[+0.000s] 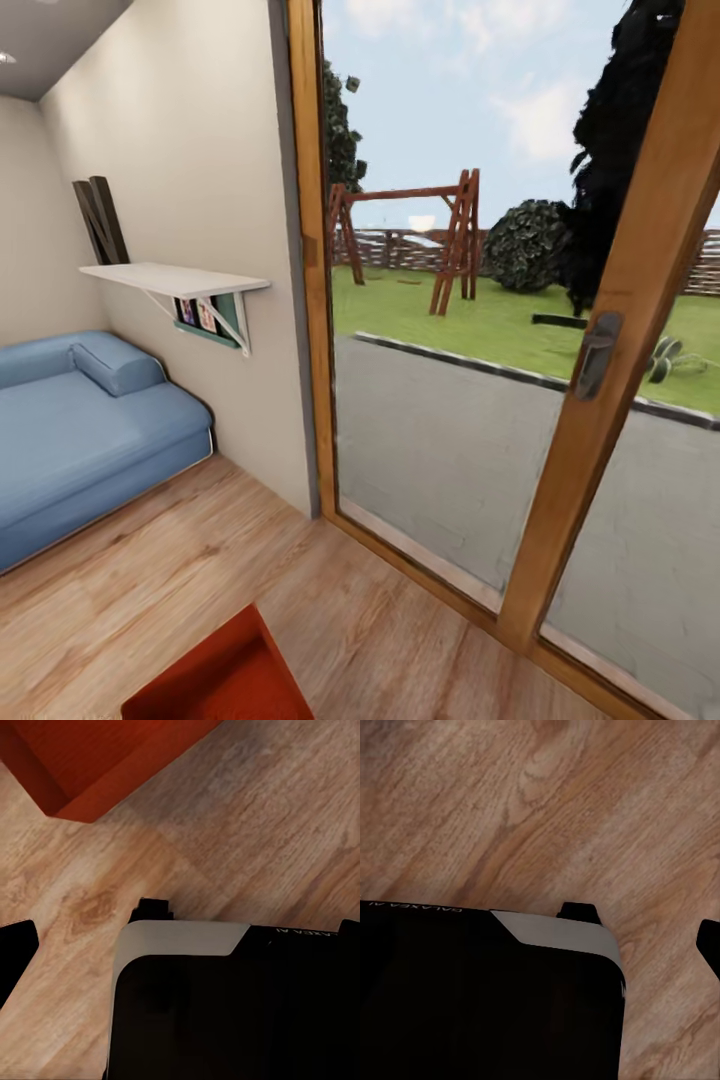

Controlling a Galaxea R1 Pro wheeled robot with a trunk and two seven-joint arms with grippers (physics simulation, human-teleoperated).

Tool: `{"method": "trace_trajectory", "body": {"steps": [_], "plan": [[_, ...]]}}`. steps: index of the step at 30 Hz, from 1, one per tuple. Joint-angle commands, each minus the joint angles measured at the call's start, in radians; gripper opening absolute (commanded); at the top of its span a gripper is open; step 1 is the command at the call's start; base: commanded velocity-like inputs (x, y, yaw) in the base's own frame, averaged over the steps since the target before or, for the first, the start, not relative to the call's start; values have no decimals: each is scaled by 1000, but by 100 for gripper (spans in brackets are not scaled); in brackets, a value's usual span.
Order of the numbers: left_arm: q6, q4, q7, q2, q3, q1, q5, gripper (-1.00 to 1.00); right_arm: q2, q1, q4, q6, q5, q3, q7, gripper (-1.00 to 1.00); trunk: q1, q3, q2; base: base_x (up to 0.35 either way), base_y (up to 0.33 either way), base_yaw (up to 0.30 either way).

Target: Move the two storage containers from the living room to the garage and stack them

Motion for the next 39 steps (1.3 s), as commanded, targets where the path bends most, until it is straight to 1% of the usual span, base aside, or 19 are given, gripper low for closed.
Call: {"method": "trace_trajectory", "body": {"steps": [1, 27, 31, 39], "plan": [[-1, 1, -2, 0, -3, -1, 10, 100, 1, -1, 2, -5, -10, 8, -1, 100, 0, -1, -1, 0, 0, 269], [-1, 1, -1, -1, -3, -1, 10, 100, 1, -1, 2, -5, -10, 9, -1, 100, 0, -1, -1, 0, 0, 269], [-1, 1, -1, -1, -3, -1, 10, 100, 1, -1, 2, -5, -10, 9, -1, 100, 0, -1, -1, 76, -45, 119], [-1, 1, -2, -1, -3, -1, 10, 100, 2, -1, 2, -5, -10, 8, -1, 100, 0, -1, -1, 208, -155, 18]]}}
